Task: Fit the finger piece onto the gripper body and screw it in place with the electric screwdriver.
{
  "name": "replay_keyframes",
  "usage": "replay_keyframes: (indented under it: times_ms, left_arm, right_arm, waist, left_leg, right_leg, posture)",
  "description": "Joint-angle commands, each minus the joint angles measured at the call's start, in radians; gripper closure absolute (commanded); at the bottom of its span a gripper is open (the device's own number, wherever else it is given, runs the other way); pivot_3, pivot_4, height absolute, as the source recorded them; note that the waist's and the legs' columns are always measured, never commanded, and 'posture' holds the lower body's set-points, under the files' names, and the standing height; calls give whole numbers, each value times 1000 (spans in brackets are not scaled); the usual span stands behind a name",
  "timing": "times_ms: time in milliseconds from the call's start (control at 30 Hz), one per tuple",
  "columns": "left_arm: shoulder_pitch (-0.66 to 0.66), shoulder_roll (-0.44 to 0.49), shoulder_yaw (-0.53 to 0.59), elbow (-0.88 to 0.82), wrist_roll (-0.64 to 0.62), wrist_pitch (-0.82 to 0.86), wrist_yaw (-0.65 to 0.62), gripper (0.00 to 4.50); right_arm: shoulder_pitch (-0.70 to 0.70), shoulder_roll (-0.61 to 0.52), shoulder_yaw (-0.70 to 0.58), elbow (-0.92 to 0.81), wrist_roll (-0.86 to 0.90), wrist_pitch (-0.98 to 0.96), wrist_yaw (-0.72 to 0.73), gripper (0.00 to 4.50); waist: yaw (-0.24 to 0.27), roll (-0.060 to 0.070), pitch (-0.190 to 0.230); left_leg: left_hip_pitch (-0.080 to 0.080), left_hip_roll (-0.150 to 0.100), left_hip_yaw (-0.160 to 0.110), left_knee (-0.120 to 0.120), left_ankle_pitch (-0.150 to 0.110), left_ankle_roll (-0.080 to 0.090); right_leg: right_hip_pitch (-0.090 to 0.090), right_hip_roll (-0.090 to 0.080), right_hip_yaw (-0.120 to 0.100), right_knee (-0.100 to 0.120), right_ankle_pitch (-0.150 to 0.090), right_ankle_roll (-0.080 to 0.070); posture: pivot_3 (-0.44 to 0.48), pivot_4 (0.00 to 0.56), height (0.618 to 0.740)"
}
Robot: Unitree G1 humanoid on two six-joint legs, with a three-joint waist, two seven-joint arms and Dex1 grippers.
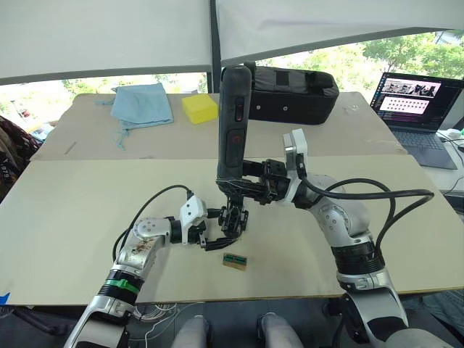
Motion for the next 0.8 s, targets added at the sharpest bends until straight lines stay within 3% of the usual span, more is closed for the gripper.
replay_keyframes:
  times_ms: [33,733,800]
  left_arm:
    - [-28,-14,-5,18,11,-34,-9,0]
    - [-38,-54,-12,113,42,-85,-31,0]
    - [-36,-57,-13,122,46,-91,-29,880]
  right_arm:
    - [-6,-2,-9,-54,9,-26,-1,2597]
    - [4,-9,-4,-61,0,-20,-10,2597]
    - [6,-11,-4,-62,0,-19,-10,2597]
  waist:
    - [0,0,0]
    - [0,0,0]
    - [1,0,0]
  left_leg:
    - [0,0,0,0,0,0]
    - [1,0,0,0,0,0]
    - [1,0,0,0,0,0]
  right_leg:
    - [0,0,0,0,0,0]
    - [1,0,0,0,0,0]
    - [1,0,0,0,0,0]
  posture:
    - [0,150,740]
    - [0,150,740]
    - [0,150,740]
